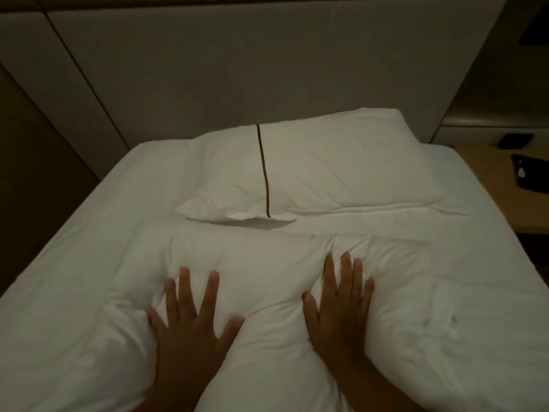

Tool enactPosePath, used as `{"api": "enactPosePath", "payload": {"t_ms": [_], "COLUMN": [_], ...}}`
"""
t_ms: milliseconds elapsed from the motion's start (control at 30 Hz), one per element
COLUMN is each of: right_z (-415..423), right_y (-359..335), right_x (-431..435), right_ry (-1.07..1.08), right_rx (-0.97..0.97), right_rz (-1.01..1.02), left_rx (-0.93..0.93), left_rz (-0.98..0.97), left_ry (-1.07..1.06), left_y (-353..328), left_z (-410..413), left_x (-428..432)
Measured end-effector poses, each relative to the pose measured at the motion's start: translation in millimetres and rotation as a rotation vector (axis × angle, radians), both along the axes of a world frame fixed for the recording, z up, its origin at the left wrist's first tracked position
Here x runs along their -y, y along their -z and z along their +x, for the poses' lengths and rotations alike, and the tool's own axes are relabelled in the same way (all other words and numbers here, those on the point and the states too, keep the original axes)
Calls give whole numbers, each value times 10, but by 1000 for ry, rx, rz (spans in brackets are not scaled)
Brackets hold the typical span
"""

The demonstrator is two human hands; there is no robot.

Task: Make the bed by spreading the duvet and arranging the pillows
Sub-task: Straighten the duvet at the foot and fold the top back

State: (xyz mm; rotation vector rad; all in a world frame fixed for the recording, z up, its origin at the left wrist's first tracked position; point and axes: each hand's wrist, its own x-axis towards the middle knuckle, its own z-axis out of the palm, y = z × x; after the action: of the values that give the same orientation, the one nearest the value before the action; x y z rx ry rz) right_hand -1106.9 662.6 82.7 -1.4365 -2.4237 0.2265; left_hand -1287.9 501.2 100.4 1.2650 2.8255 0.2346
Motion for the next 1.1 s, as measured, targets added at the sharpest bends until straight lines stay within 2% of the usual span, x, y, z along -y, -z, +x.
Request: {"api": "enactPosePath", "payload": {"t_ms": [133,233,267,300,400,433,533,633,800,967,1100], "right_z": [91,418,548,660,855,887,910,819,667,690,757], "right_y": [-294,-656,-777,-868,-1043,-1033,-766,-373,85,20,-147], "right_x": [162,345,409,449,401,333,73,-67,-236,-137,-81], "right_ry": [4,-20,-20,-5,131,164,209,228,237,245,206], "right_rx": [106,176,193,200,194,205,123,24,-21,9,87], "right_rz": [-55,-42,-24,-17,-10,-14,-33,-38,20,-27,-122], "left_rx": [-3,72,91,36,-43,-41,-32,6,10,12,212], "left_rz": [-181,-263,-249,-204,-103,-52,38,85,146,115,97], "left_ry": [-29,4,11,63,303,339,227,197,189,189,154], "left_y": [-151,-621,-794,-954,-1208,-1177,-867,-464,64,66,-103], "left_z": [34,73,95,132,251,265,78,-45,-82,-56,35], "left_x": [63,58,37,-13,-261,-330,-469,-576,-781,-705,-651]}}
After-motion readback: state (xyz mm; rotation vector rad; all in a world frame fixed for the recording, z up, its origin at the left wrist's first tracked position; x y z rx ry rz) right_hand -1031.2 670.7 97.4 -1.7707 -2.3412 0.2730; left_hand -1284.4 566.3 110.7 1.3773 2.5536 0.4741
